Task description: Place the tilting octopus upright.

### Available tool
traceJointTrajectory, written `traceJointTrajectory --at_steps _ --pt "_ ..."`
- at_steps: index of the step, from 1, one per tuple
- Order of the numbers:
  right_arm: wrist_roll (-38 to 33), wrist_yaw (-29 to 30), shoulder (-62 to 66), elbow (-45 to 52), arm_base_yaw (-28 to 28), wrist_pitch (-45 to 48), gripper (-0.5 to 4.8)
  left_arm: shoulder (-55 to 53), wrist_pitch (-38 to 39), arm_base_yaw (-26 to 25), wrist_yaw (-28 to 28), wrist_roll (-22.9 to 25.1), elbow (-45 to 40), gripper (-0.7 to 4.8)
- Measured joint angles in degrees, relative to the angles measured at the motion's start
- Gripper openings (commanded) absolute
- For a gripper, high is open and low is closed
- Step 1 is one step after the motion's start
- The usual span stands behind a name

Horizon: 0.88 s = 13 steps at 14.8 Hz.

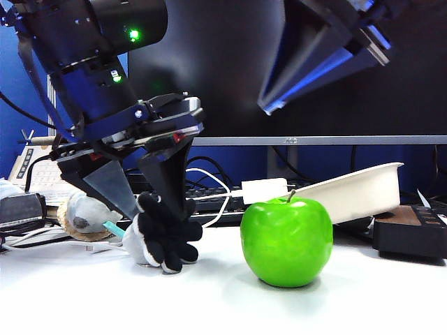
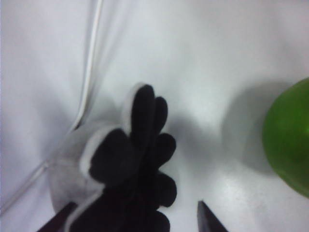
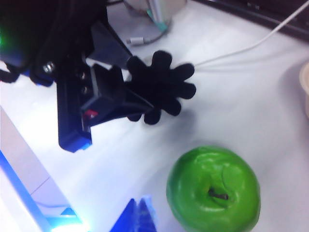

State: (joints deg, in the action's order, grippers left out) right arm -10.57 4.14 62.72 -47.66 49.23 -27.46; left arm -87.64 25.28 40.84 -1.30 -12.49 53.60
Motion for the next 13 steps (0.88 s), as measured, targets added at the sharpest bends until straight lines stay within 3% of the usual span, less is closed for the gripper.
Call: traceJointTrajectory --at_steps 1,2,3,4,7,8,10,13 --pt "0.00 0.00 0.00 0.00 0.00 -0.39 -0.01 0.00 -0.48 0.00 0.00 0.00 0.00 3.17" --pt "0.00 0.00 0.02 0.00 0.00 -0.46 -0.01 0.00 -0.83 0.00 0.00 0.00 0.00 2.82" --pt "0.00 0.00 0.00 0.00 0.00 -0.46 -0.01 0.00 -0.87 0.00 0.00 0.02 0.00 1.72" --pt "0.00 0.00 0.02 0.00 0.00 -0.46 -0.01 0.00 -0.90 0.00 0.00 0.02 0.00 1.20" --pt "0.00 0.00 0.00 0.00 0.00 -0.46 -0.01 0.00 -0.90 0.00 0.00 0.02 0.00 0.85" --pt "0.00 0.00 0.00 0.00 0.00 -0.46 -0.01 0.00 -0.90 0.00 0.00 0.04 0.00 -0.06" --pt "0.00 0.00 0.00 0.00 0.00 -0.46 -0.01 0.00 -0.92 0.00 1.20 1.95 0.00 -0.06" --pt "0.00 0.00 0.02 0.00 0.00 -0.46 -0.01 0.00 -0.83 0.00 7.52 7.19 0.00 -0.06"
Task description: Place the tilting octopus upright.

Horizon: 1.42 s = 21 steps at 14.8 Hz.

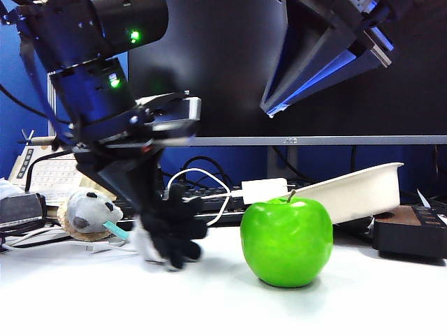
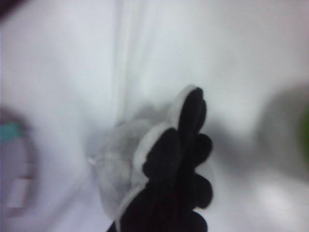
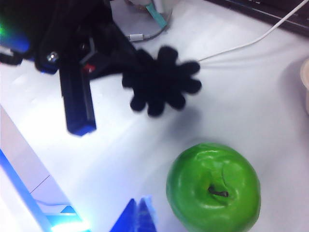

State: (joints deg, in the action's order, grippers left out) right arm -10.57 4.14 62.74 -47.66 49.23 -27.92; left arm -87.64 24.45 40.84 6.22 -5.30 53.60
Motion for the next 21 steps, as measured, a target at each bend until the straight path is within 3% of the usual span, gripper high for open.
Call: traceJointTrajectory --at_steps 5,6,9,11,14,17,21 --pt "0.00 0.00 -0.02 0.00 0.00 0.26 -0.01 0.00 0.31 0.07 11.54 12.00 -0.02 -0.06" --pt "0.00 0.00 -0.02 0.00 0.00 0.68 -0.01 0.00 0.15 0.11 15.89 17.09 -0.02 -0.06" --pt "0.00 0.00 0.00 0.00 0.00 1.18 -0.01 0.02 -4.07 0.11 23.02 25.05 -0.02 -0.06" --pt "0.00 0.00 0.00 0.00 0.00 1.53 -0.01 0.02 -10.69 0.13 23.34 27.78 -0.02 -0.06" --pt "0.00 0.00 0.00 0.00 0.00 1.53 -0.01 0.00 -14.82 0.13 22.88 27.82 -0.02 -0.06" --pt "0.00 -0.02 -0.02 0.00 0.00 1.53 -0.01 -1.14 -15.67 0.13 17.92 28.15 -0.02 -0.06" --pt "0.04 -0.11 0.00 0.00 -0.02 1.55 -0.01 -2.82 -18.14 0.13 18.03 33.90 -0.02 -0.06"
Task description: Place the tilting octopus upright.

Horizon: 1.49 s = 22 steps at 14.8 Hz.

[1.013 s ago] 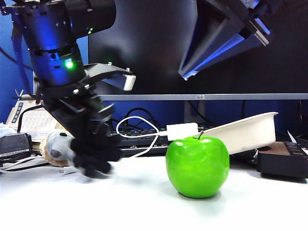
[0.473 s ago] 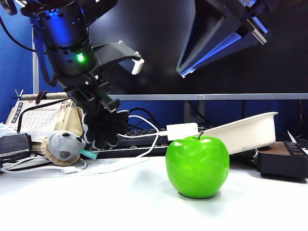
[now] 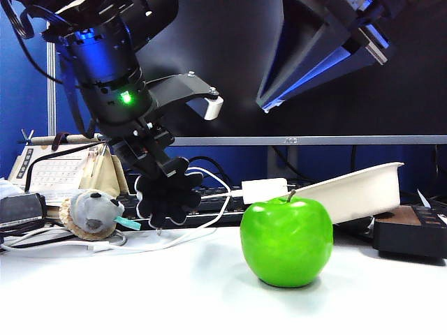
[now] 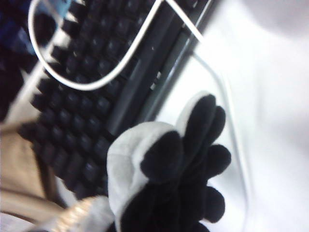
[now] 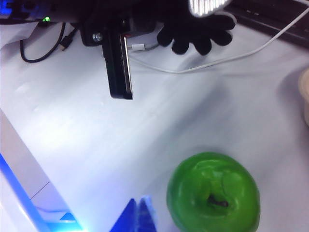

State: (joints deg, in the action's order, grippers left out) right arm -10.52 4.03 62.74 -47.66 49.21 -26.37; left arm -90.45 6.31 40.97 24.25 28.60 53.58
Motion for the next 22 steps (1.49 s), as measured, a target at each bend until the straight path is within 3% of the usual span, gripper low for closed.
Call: traceJointTrajectory --at_steps 3,9,12,17,19,21,22 --pt "0.00 0.02 0.00 0.00 0.02 -0.02 -0.01 -1.05 -0.52 0.00 -0.04 0.96 0.00 -0.06" --pt "0.04 -0.50 -0.02 0.00 0.00 -0.02 -0.01 -3.54 2.80 0.37 -0.04 -1.51 0.00 -0.06" --pt "0.09 -1.36 -0.02 0.00 0.00 -0.02 -0.01 -3.54 4.48 2.36 -1.99 -4.52 0.02 -0.06" --pt "0.09 -1.40 0.00 0.00 0.00 1.44 -0.01 -3.54 4.70 7.17 -2.58 -4.74 0.02 -0.06" --pt "0.09 -1.42 -0.02 0.00 0.00 1.44 -0.01 -3.54 4.74 7.15 1.01 -4.48 0.02 -0.06" --pt "0.09 -1.40 -0.07 0.00 0.00 1.44 -0.01 -3.56 4.00 5.68 10.60 2.12 0.00 -0.06" --pt "0.09 -1.40 -0.09 0.00 0.00 1.42 -0.01 -3.56 2.75 4.83 12.61 5.03 0.00 -0.06"
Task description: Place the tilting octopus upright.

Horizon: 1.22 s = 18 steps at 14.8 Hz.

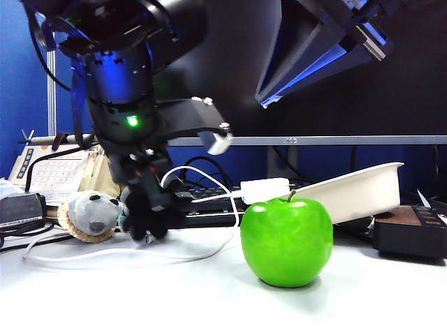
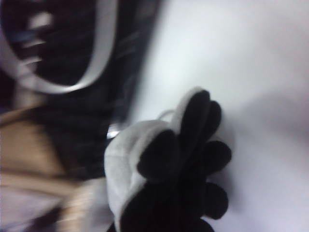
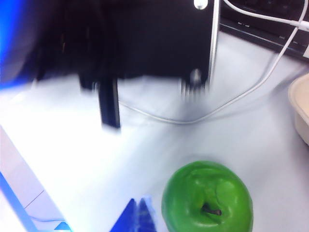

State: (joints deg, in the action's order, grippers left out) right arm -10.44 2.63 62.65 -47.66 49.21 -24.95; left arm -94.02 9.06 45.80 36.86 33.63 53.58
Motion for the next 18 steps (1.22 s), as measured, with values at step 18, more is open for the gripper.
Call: traceJointTrajectory --at_steps 18 --pt "1.31 -4.11 0.00 0.00 -0.24 4.52 -0.01 -0.02 -13.40 -2.05 -4.96 26.27 0.00 -0.06"
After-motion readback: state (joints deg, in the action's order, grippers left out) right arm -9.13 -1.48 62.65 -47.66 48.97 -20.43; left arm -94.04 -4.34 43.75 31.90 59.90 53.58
